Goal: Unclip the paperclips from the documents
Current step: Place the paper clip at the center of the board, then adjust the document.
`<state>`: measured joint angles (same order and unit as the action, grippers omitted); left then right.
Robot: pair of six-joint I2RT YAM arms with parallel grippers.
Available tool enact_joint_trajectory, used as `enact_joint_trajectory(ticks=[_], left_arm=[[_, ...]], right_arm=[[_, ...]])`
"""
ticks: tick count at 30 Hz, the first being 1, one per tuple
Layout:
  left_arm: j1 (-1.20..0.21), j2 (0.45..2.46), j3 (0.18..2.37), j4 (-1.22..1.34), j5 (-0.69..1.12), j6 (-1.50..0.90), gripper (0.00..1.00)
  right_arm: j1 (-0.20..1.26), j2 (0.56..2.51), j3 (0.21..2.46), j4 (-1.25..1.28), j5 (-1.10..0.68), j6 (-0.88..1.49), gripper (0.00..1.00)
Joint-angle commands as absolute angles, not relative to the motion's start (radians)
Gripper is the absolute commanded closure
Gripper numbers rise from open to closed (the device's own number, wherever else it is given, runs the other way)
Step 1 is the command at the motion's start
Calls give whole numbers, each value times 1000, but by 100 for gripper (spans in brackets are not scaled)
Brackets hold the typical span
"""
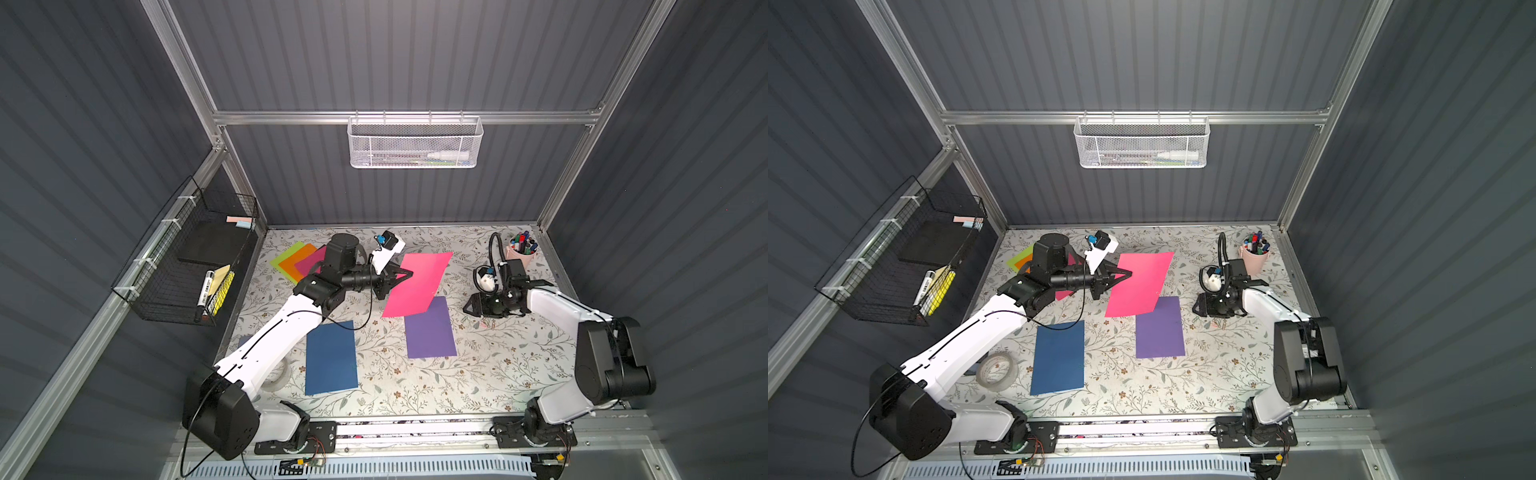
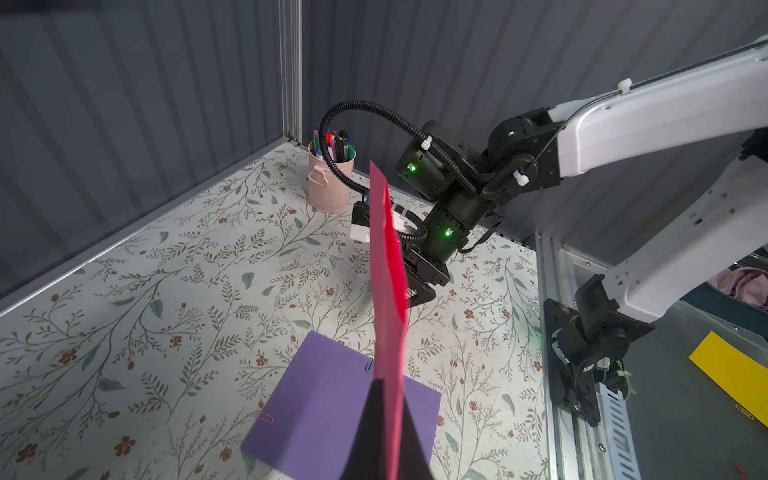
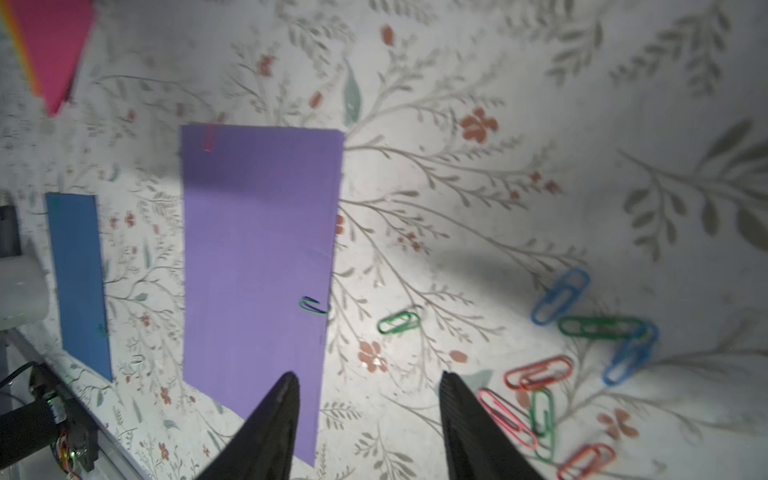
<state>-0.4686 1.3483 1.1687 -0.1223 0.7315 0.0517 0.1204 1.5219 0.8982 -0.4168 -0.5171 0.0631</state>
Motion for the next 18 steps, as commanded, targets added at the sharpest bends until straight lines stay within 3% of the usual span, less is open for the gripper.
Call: enact_joint_trajectory(ticks=[1,3,6,10,18], left_arm=[[-442,1335,1149,-95,833,52,100],[-423,1333,1147,-85,879,56,100],[-407,1337,1152,-88,922,65,100],[-403,1355,1172,-128,975,102,100],[-403,1388,1192,-195,1035,175,100]], right_arm=[[126,1385,800,-158,-833,27,34],[127,1301,692,129,-960,125,28],[130,1250,621,367,-1031,217,22],[146,1274,662,440,-1180,237,21],[226,1331,814,430,-1243,213,21]])
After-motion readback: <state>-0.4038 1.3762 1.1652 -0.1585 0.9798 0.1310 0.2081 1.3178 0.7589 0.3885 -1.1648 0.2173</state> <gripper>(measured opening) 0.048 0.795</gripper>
